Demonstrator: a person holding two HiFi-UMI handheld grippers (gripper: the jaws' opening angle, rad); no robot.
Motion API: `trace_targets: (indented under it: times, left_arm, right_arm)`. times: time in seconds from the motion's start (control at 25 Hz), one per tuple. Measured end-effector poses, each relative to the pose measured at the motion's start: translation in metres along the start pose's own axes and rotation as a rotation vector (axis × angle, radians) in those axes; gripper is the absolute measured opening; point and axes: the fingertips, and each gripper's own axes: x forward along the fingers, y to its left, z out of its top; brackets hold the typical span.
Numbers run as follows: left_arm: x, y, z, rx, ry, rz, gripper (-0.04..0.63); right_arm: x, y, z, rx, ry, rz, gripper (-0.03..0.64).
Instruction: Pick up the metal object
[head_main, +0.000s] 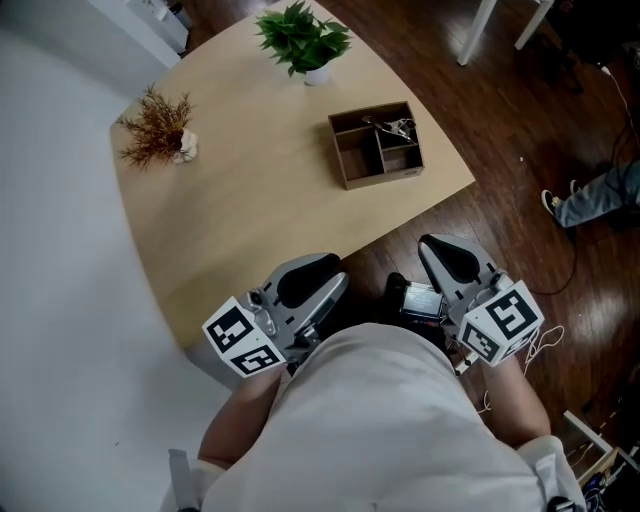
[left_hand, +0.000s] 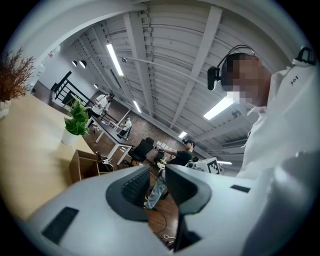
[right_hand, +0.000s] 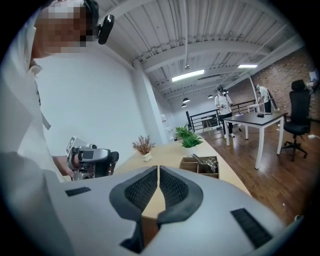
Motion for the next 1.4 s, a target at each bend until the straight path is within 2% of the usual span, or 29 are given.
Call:
trace_targets:
  times: [0.32, 0.68, 1.04, 1.4]
  left_arm:
    - [-0.006, 0.01, -0.003, -0.001, 0.039, -0.044, 0.075]
    - [0.036, 0.011, -0.005, -0.009, 0.007, 0.002, 0.075]
    - [0.08, 0.003, -0.009, 0.012, -0.022, 0.086, 0.077]
    - [0.085, 0.028, 0.003, 0.051, 0.028, 0.087, 0.077]
  right_arm:
    - [-0.002, 0.003, -0.008, 0.0, 0.007, -0.069, 0.0]
    - [-0.014, -0.031, -0.005, -0.09, 0.039, -0.05, 0.0]
    - [-0.029, -0.078, 0.0, -0.152, 0.051, -0.005, 0.0]
    - [-0.002, -0.098, 0.026, -0.238, 0.006, -0.072, 0.002]
